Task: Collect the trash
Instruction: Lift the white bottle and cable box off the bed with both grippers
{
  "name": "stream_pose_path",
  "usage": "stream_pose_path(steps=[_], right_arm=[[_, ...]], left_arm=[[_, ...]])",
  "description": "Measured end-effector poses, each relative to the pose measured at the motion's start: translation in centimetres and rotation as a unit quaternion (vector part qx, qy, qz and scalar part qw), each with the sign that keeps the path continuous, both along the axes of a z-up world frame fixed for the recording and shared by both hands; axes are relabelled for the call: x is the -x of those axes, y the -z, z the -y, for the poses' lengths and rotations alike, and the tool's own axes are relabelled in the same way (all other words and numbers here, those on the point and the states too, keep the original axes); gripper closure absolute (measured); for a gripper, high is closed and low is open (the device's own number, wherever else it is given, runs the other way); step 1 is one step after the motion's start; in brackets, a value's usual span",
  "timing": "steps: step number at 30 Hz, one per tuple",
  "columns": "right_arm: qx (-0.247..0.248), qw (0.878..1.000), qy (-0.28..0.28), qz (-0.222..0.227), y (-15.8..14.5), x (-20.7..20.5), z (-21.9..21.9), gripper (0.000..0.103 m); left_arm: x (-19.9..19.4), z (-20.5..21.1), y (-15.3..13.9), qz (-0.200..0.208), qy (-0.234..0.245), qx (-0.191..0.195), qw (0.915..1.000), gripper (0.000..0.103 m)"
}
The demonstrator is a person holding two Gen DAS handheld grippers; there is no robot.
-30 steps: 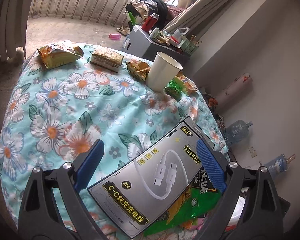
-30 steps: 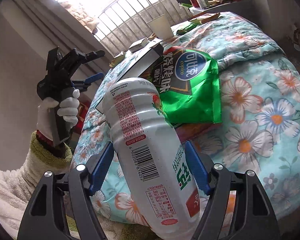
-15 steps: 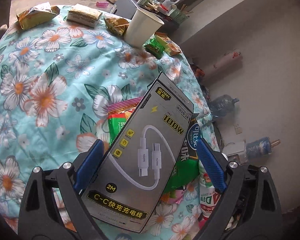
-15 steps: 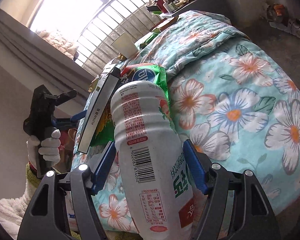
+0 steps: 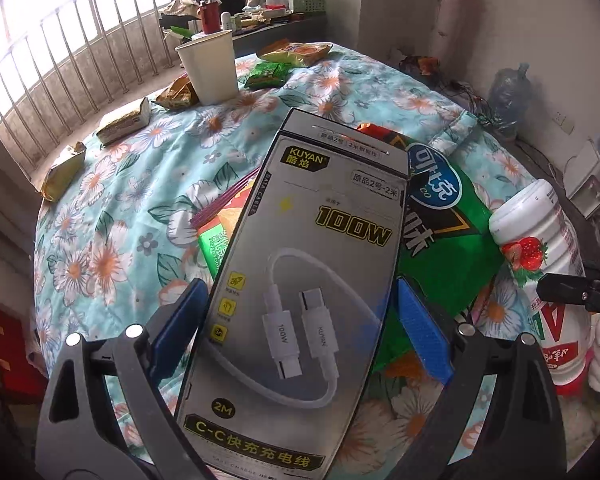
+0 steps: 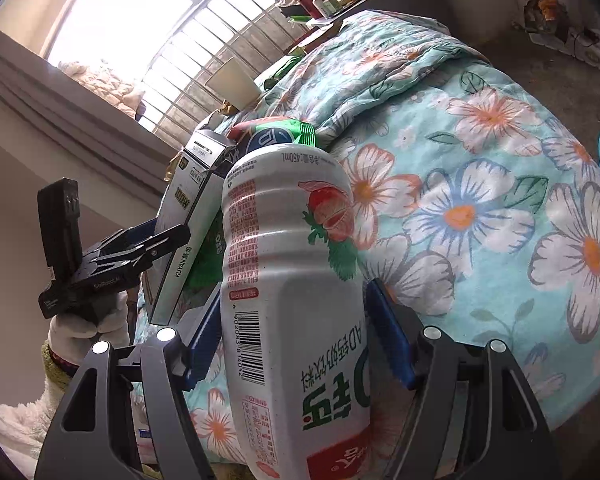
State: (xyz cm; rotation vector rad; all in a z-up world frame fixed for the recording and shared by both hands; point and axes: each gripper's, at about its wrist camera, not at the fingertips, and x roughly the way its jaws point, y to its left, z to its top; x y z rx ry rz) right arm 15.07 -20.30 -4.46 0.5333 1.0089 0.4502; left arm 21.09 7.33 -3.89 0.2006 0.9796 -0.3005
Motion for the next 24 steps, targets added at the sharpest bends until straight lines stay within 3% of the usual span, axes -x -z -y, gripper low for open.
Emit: stream_pose_path(steps=[3,7,15,24], right_arm=[[-0.002,1.0,0.003,0.001,0.1,0.3,0.1,0.037],[-0.01,1.0,0.009,-0.004,0.2,0.5,0.5,0.039],[-0.003,1.0,0.014,-0.017,0.1,0.9,0.6,0.039],[-0.005,0.999,0.019,-0.034,0.1,1.5,1.1,0.039]], left_arm=[[1.2,0.3,0.5,-0.002,0.005,-0.017,0.9998,0.018],[3.3,-0.4,0.6,-0.011,-0.01,-0.011,0.9998,0.018],[8.4,-2.5,1.4,-0.035,-0.072,0.039,0.996,0.018],[9.6,-1.0,2.0,-0.005,-0.092,-0.009,0.9957,0.018]])
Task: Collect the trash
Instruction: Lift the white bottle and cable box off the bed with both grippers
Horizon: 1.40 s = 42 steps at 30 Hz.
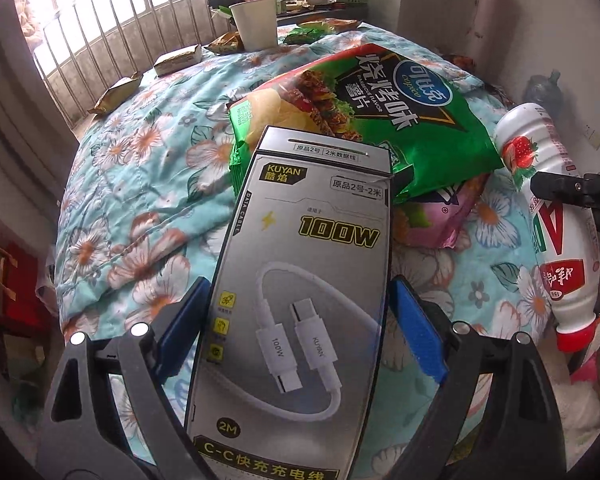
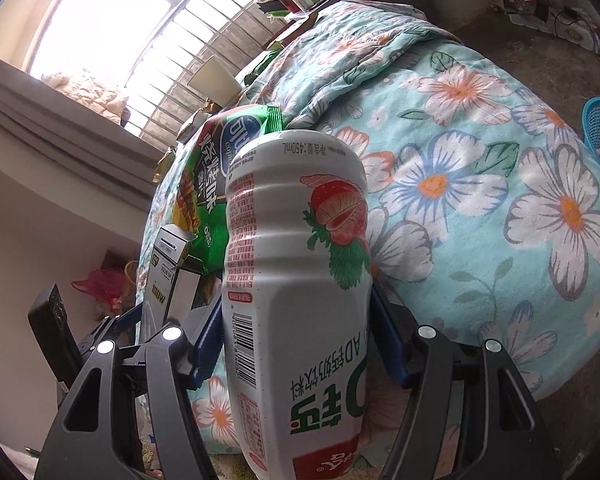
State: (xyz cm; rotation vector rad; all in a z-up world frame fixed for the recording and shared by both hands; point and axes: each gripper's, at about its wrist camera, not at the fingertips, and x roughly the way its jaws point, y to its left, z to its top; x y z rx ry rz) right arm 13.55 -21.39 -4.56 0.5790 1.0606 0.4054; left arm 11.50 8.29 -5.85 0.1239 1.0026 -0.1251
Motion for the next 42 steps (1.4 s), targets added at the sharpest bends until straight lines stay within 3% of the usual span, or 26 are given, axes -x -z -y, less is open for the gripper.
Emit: stream_pose_path(steps=[11,16,29,42], right_arm=[[0.007,1.0,0.001,-0.015,0.1,0.8,0.0,0.038],[-0.006,1.0,0.005,-0.02,0.2,1.2,0.5,0.031],[-0.017,0.999,0.012,-0.025,0.4,1.7,1.0,0.031],[-0.041,0.998,0.035,-0.035,0.8,2.0,2.2,0.04]], left_arm=[[-0.9,0.0,0.4,0.001,-0.019,0.01,0.9998,0.016],[-1.2,-0.1,0.6,-0.003,-0.024,0.016,0.9996,0.015],[-1.5,-0.3,0.8,-0.008,-0.023,0.025,0.9994,0.015],[-1.3,-0.3,0.5,-0.006,-0.025,0.031,0.9992,0.015]])
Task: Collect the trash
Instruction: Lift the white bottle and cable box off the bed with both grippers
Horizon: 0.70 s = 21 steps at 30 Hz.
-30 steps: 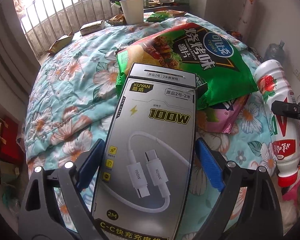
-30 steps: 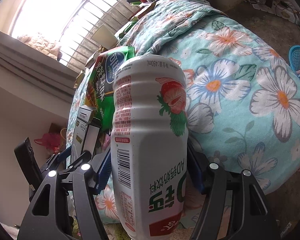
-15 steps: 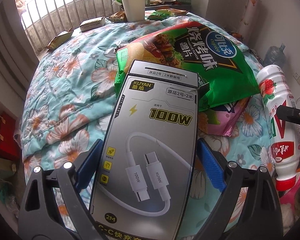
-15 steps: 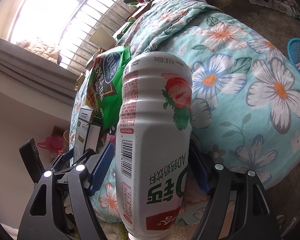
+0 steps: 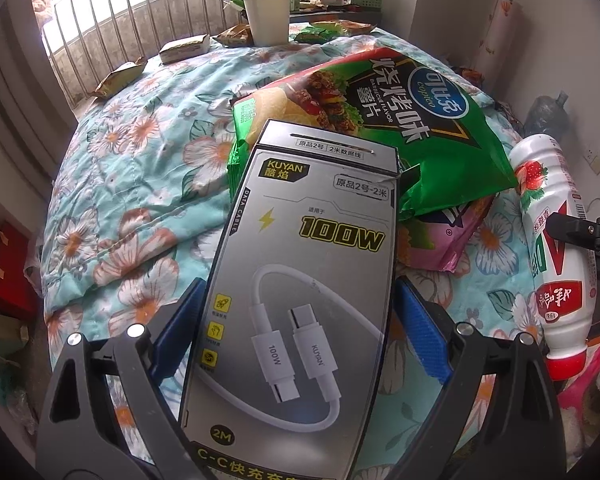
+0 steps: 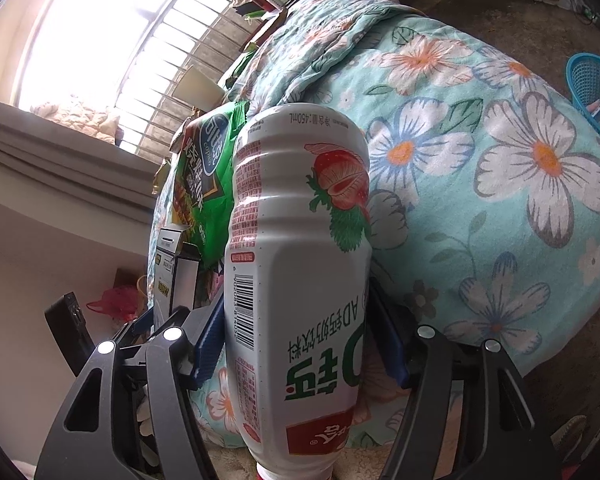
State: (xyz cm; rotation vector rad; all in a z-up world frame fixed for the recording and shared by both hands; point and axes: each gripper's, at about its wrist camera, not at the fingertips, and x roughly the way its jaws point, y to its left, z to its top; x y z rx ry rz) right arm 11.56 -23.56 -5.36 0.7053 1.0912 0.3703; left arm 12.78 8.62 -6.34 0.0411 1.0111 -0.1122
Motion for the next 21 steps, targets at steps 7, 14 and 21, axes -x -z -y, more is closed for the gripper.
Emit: stream_pose_path(steps=[7,14,21], right_arm=[[0.001,1.0,0.001,0.001,0.0,0.1,0.1,0.04],[-0.002,1.0,0.004,0.004,-0.2,0.2,0.6,0.04],[-0.006,1.0,0.006,0.011,-0.4,0.6,1.3,0.04]], left_arm=[[0.4,-0.2,-0.4,0.006,0.0,0.002,1.0,0.016],[0.8,-0.5,-0.8,0.011,-0.002,0.001,0.9999,0.016],[1.6,-0.4,-1.7,0.023,-0.005,-0.003,0.9997,0.016]])
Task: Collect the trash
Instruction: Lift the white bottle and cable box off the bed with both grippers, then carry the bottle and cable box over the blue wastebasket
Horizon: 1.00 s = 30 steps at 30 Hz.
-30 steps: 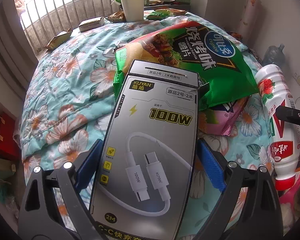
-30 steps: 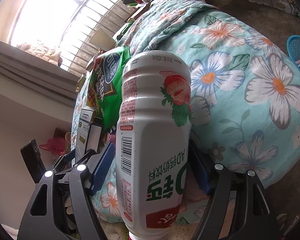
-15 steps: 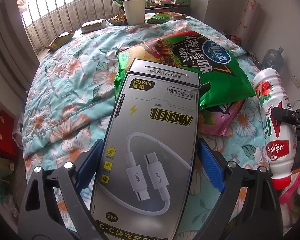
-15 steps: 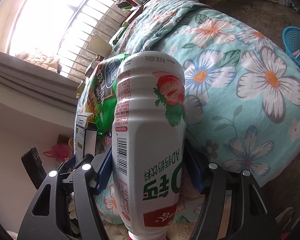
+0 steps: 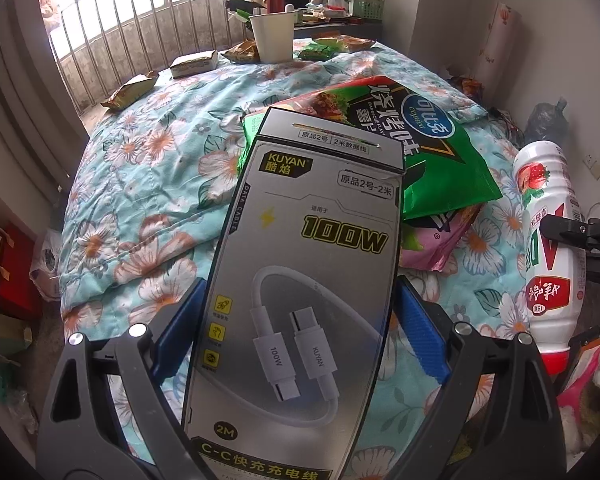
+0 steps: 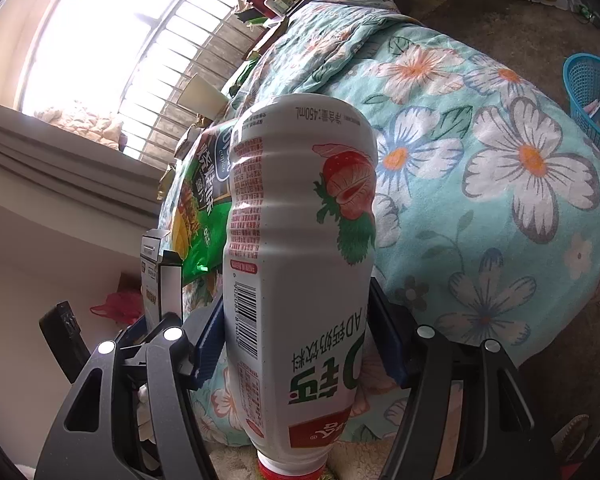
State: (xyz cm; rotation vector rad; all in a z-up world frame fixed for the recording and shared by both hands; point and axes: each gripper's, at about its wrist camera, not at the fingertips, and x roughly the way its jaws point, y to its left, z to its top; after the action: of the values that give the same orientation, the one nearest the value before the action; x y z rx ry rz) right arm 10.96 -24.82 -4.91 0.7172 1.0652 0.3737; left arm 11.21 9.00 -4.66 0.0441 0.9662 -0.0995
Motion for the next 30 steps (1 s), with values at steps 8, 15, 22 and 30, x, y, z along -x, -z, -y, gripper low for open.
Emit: stream_pose_path(steps=[8,15,22,30], right_arm=[[-0.007,1.0,0.004,0.013,-0.7,0.9,0.6,0.04],[-0.016,0.999,0.009,0.026,-1.3,1.7,1.4,0.04],[-0.032,0.998,0.02,0.043,-1.8,3.2,3.1,0.04],[-0.048,0.996,0.048,0.062,-2.7,4.8,5.9,0.041]], left_arm=[[0.8,0.7,-1.1,0.014,0.004,-0.005,0.9999,0.016],[1.3,1.9,-2.2,0.029,0.016,-0.012,0.9994,0.017],[1.6,3.9,-3.4,0.044,0.034,-0.024,0.9982,0.017],[1.7,7.7,-5.0,0.063,0.071,-0.032,0.995,0.017]])
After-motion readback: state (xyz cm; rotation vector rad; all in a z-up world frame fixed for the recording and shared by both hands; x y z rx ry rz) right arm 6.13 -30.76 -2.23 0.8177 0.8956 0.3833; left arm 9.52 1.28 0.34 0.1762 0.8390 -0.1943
